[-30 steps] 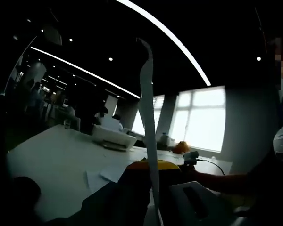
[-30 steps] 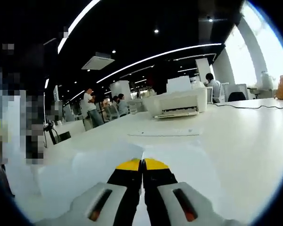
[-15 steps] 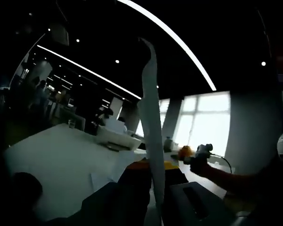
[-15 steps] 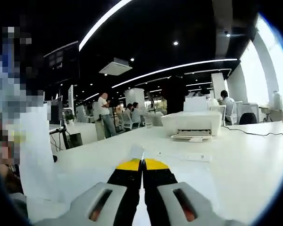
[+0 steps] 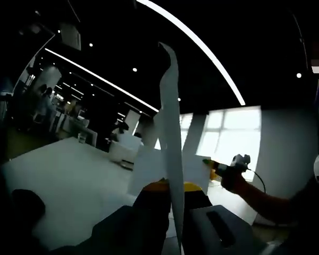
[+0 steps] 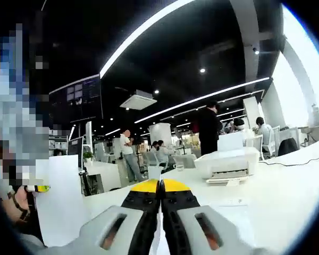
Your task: Organize the stack of printing papers by aligning and flattening the scattered papers on the table
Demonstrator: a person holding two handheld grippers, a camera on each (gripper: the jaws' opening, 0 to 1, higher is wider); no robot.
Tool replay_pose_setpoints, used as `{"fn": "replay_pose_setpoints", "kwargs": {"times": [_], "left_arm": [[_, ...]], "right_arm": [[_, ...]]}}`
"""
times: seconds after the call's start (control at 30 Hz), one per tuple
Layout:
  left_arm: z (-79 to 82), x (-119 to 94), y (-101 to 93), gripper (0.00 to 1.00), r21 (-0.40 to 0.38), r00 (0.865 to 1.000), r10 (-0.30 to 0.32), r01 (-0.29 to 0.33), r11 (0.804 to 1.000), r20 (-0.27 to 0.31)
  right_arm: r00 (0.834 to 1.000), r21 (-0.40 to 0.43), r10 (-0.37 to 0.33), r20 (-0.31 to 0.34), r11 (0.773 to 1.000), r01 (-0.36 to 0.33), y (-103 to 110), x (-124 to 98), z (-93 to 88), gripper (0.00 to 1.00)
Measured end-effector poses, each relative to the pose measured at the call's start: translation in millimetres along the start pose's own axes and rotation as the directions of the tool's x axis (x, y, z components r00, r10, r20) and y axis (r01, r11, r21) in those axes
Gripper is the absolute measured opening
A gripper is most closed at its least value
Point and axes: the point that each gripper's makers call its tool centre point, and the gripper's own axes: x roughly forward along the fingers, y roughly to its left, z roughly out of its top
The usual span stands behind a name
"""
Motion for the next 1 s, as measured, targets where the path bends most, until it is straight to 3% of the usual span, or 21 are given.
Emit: {"fn": "replay_pose_setpoints", "kwargs": {"times": [0.23,0.37,0.8,1.0], "left_arm": [[-2.2,1.0,0.4,0.06,-0.016,1.0,0.004,-0.004,1.0,0.003],[-3.7,1.8,-0.4,0.06,-0.023,1.0,0.005,-0.005,1.0,0.006],[-10.1,5.1,-1.2,0.06,-0.07,1.0,0.0,0.001,0.998,0.012],[-10.9,7.5,-1.8,0.06,-0.093,1.0,-0.002,0.004,0.996,0.022]], "right_arm": [[0.998,0.033,0.04,0.054,0.999,-0.042,15.6,-2.2,20.7,0.0],[0.993,0.042,0.076,0.087,0.996,-0.08,34.6,-4.0,33.9,0.0],[0.98,-0.004,0.162,0.117,0.987,-0.163,83.0,-9.1,60.5,0.0],[0.965,-0.006,0.207,0.16,0.978,-0.209,103.5,-11.8,78.2,0.0]]}}
